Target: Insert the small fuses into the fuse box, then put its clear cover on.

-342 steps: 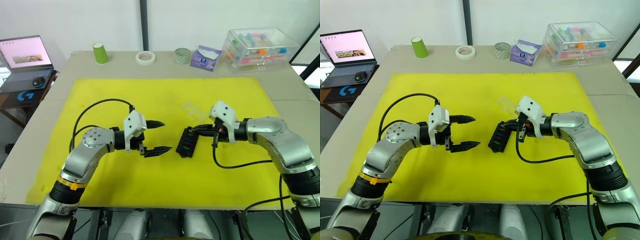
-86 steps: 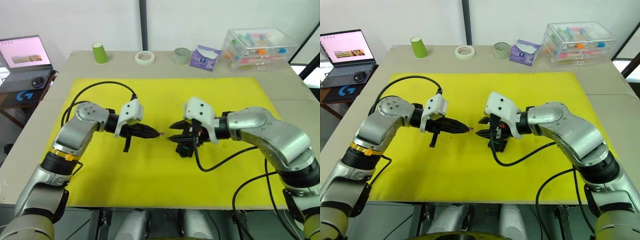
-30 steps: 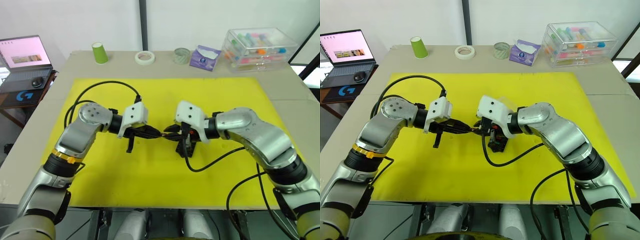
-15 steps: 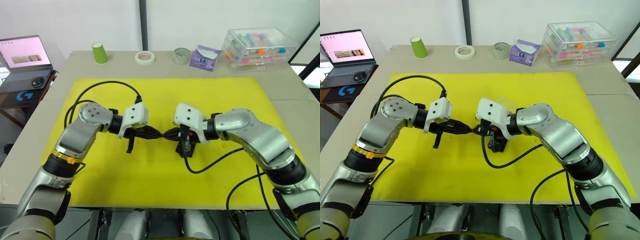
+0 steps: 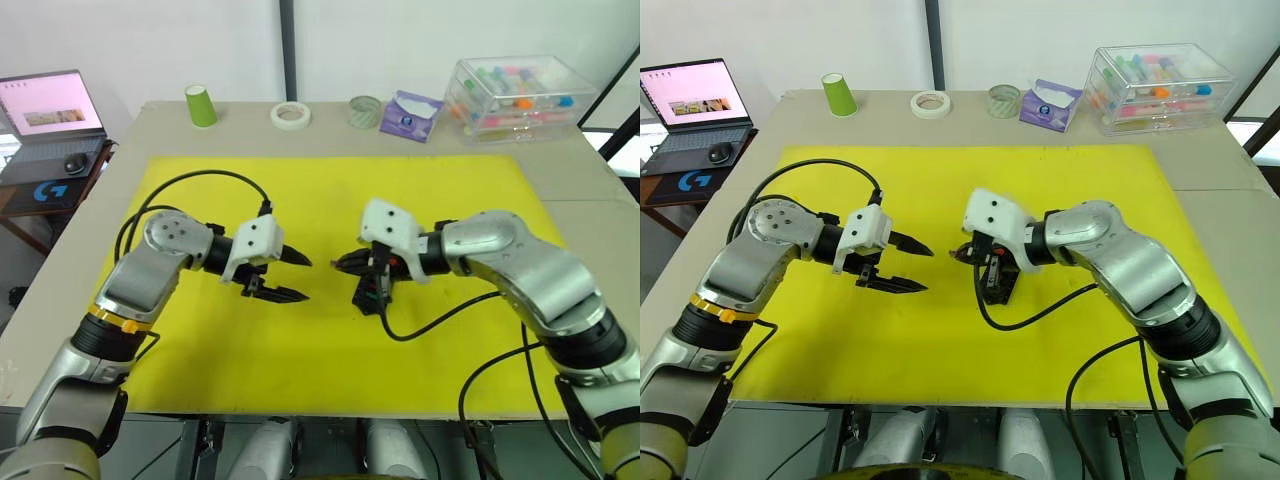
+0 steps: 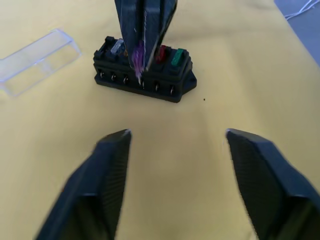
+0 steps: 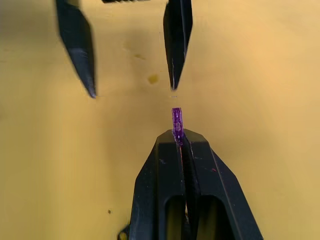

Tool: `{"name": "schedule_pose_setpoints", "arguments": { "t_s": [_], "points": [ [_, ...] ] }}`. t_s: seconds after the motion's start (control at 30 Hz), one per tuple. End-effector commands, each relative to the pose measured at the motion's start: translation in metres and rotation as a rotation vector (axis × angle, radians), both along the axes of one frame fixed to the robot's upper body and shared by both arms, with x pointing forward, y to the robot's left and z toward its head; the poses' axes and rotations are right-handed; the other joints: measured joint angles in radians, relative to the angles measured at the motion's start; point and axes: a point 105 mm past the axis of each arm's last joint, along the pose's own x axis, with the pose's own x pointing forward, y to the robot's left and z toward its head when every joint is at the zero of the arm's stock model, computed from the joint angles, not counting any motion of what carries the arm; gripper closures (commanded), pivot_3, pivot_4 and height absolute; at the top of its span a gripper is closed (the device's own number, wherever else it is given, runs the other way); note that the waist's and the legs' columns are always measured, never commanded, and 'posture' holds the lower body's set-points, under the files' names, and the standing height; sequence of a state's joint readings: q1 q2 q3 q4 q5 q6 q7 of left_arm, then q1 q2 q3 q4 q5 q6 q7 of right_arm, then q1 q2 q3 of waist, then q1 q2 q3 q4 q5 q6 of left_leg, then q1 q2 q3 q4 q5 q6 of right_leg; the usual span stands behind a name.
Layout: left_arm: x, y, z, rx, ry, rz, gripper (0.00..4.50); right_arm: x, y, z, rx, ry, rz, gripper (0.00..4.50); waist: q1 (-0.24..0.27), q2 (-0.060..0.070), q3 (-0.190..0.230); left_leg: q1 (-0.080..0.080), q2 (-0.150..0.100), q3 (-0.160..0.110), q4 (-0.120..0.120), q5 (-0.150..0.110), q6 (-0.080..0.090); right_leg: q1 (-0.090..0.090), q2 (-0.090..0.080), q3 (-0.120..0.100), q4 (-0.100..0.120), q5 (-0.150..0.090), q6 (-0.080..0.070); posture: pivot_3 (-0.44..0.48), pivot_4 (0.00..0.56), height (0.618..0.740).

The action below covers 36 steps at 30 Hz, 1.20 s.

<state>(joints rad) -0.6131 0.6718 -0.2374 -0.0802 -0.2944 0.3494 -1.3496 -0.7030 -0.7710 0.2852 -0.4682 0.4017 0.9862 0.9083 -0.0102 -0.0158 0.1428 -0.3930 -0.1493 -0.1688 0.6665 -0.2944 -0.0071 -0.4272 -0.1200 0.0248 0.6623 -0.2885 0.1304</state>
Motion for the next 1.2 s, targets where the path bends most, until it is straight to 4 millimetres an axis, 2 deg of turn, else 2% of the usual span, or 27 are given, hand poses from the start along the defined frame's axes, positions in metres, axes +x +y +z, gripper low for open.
{"name": "schedule_pose_setpoints", "arguments": {
  "t_s": [0.03, 0.1, 0.3, 0.53, 0.63, 0.77, 1.2],
  "points": [
    [-0.002, -0.007, 0.016, -0.094, 0.002, 0.004, 0.08, -0.003, -0.010, 0.015, 0.022, -0.022, -0.025, 4.50, 0.001, 0.000, 0.000, 0.000, 0.000, 0.000, 0.000, 0.000, 0.000, 0.000, 0.000, 0.000, 0.000, 0.000, 0.000, 0.000, 0.150, 0.740],
    [-0.006, -0.015, 0.024, -0.172, 0.009, -0.027, 0.08, -0.003, -0.019, 0.018, 0.020, -0.013, -0.053, 4.50, 0.001, 0.000, 0.000, 0.000, 0.000, 0.000, 0.000, 0.000, 0.000, 0.000, 0.000, 0.000, 0.000, 0.000, 0.000, 0.000, 0.150, 0.740],
    [0.000, -0.023, 0.026, -0.193, -0.017, 0.001, 0.08, -0.001, -0.033, 0.026, 0.021, 0.006, -0.118, 4.50, 0.000, 0.000, 0.000, 0.000, 0.000, 0.000, 0.000, 0.000, 0.000, 0.000, 0.000, 0.000, 0.000, 0.000, 0.000, 0.000, 0.150, 0.740],
    [0.007, -0.028, 0.025, -0.182, -0.008, 0.019, 0.08, -0.007, -0.019, 0.028, 0.017, -0.032, -0.051, 4.50, 0.000, 0.000, 0.000, 0.000, 0.000, 0.000, 0.000, 0.000, 0.000, 0.000, 0.000, 0.000, 0.000, 0.000, 0.000, 0.000, 0.150, 0.740],
    [0.009, -0.029, 0.024, -0.176, -0.021, 0.017, 0.59, -0.009, -0.013, 0.027, 0.015, -0.042, -0.031, 4.50, 0.000, 0.000, 0.000, 0.000, 0.000, 0.000, 0.000, 0.000, 0.000, 0.000, 0.000, 0.000, 0.000, 0.000, 0.000, 0.000, 0.150, 0.740],
    [0.012, -0.032, 0.024, -0.173, -0.026, 0.024, 1.91, -0.012, -0.006, 0.025, 0.012, -0.052, -0.002, 4.50, 0.001, 0.000, 0.000, 0.000, 0.000, 0.000, 0.000, 0.000, 0.000, 0.000, 0.000, 0.000, 0.000, 0.000, 0.000, 0.000, 0.150, 0.740],
    [0.008, -0.032, 0.026, -0.201, -0.016, -0.003, 1.91, -0.017, 0.004, 0.026, 0.027, -0.061, 0.048, 4.50, 0.000, 0.000, 0.000, 0.000, 0.000, 0.000, 0.000, 0.000, 0.000, 0.000, 0.000, 0.000, 0.000, 0.000, 0.000, 0.000, 0.150, 0.740]
  ]
}}
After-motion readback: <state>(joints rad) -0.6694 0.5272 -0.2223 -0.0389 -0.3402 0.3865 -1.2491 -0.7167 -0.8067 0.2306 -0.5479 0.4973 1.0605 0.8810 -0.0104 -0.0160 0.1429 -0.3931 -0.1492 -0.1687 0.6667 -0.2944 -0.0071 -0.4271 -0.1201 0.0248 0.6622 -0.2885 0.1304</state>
